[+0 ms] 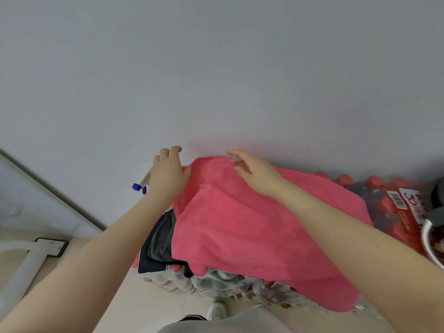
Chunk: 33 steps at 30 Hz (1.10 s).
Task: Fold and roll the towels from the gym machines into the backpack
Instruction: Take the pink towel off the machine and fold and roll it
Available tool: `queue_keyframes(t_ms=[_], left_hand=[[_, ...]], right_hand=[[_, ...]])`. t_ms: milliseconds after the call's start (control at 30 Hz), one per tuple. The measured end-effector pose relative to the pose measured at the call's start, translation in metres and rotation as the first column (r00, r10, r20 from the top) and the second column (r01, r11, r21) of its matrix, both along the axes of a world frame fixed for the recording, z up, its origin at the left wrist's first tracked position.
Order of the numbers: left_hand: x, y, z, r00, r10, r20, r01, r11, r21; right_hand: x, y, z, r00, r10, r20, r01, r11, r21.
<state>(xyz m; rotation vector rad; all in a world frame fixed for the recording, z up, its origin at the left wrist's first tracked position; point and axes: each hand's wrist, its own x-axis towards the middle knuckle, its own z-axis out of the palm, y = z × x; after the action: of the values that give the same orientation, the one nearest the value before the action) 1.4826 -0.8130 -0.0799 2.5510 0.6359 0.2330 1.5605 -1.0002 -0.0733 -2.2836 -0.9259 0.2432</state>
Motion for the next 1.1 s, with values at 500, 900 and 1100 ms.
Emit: queue_keyframes(t_ms=[500, 900, 1100], left_hand=[[0.036, -0.226, -0.021, 0.538, -0.827, -0.163, 0.841, 0.539, 0.04], [0.028, -0.252, -0.034, 0.71, -0.608, -0.355, 0.694, 0.69, 0.206], [0.025, -0.259, -0.035, 0.769, -0.524, -0.367, 0.613, 0.766, 0.191]], right_hand=[[0.013, -0.256, -0.018, 0.863, -0.497, -0.091, 0.461, 0.848, -0.26], [0.038, -0.254, -0.024, 0.92, -0.354, -0.165, 0.219, 0.819, -0.531], [0.043, -0.272, 0.007, 0.921, -0.321, -0.219, 0.265, 0.931, -0.251]])
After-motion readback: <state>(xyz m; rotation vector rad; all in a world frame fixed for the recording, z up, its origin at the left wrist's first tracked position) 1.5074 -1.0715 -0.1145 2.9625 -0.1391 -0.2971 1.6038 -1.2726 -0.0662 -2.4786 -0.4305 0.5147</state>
